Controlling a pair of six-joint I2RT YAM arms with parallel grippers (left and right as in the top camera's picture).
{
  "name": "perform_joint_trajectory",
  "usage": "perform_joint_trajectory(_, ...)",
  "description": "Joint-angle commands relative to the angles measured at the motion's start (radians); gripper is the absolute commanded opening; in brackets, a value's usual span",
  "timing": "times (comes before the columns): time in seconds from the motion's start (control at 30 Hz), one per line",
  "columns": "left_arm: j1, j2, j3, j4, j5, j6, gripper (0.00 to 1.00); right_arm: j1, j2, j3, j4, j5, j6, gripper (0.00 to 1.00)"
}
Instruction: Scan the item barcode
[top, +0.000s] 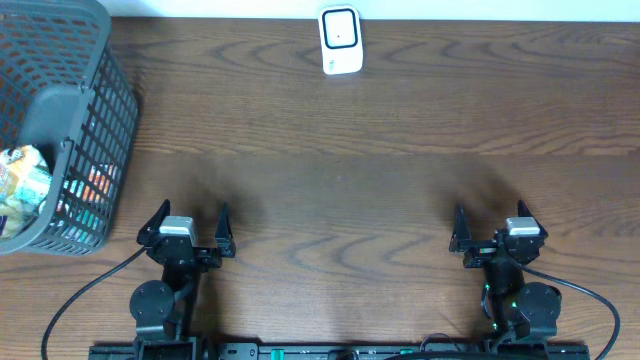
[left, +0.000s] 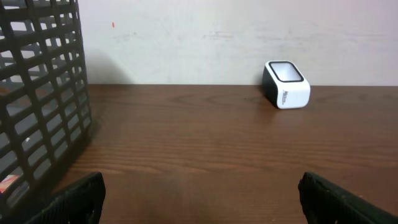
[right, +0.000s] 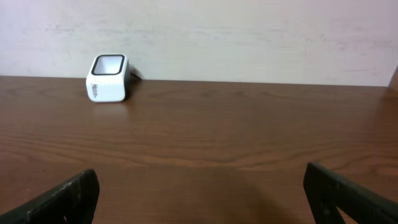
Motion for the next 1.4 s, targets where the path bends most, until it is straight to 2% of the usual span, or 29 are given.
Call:
perform_joint_trajectory(0.0,-0.004,-0.006,-0.008,-0.048,0.027,0.017,0.97,-0.003,-0.006,-0.001,-0.006,0.012,0.01,0.99)
perform_joint_trajectory(0.23,-0.005,-0.006,-0.008,-0.007,0.067,-0.011,0.97,-0.003,-0.006,-0.001,-0.006,0.012,0.01,0.99)
perform_joint_trajectory(0.27,-0.005,-0.006,-0.008,0.017,0.131,-0.064,0.98,-0.003,-0.006,-0.001,-0.006,0.012,0.01,0.99)
perform_joint_trajectory(0.4,-0.005,-0.006,-0.008,0.048,0.535,-0.357,0.98,-0.003,-0.006,-0.001,-0.006,0.012,0.01,0.99)
perform_joint_trajectory(0.5,-0.005,-0.006,-0.008,0.043,0.62,-0.404,0.98,-0.003,-0.006,-0.001,-0.006,0.012,0.01,0.99)
perform_joint_trajectory(0.6,-0.005,-0.006,-0.008,0.083,0.619,-0.407,0.98,-0.003,-0.006,-0.001,-0.006,0.012,0.01,0.99)
perform_joint_trajectory(0.67,-0.005,-0.006,-0.008,0.156,0.619,-0.463,0.98,-0.003,-0.006,-0.001,-0.006,0.012,0.01,0.99)
perform_joint_trajectory(0.77,-0.005,-0.006,-0.008,0.322,0.619,-0.537,0.98,-0.003,-0.006,-0.001,-0.006,0.012,0.01,0.99)
perform_joint_trajectory(0.87,-0.005,-0.006,-0.005,0.542,0.612,-0.551,0.98,-0.003,-0.006,-0.001,-0.006,0.012,0.01,0.99)
perform_joint_trajectory(1.0,-0.005,-0.006,0.025,0.739,0.452,-0.586,0.97,-0.003,-0.006,-0.001,-0.006,0.012,0.01,0.99)
perform_joint_trajectory(1.13,-0.005,0.004,0.113,0.735,0.224,-0.569,0.98,-0.003,-0.006,-0.001,-0.006,0.012,0.01,0.99)
perform_joint_trajectory(1.3,-0.004,0.12,0.274,0.69,0.163,-0.433,0.98,-0.003,-0.006,-0.001,-0.006,0.012,0.01,0.99)
perform_joint_trajectory(1.37,-0.004,0.198,0.365,0.656,0.129,-0.42,0.97,-0.003,-0.006,-0.001,-0.006,0.012,0.01,0.99)
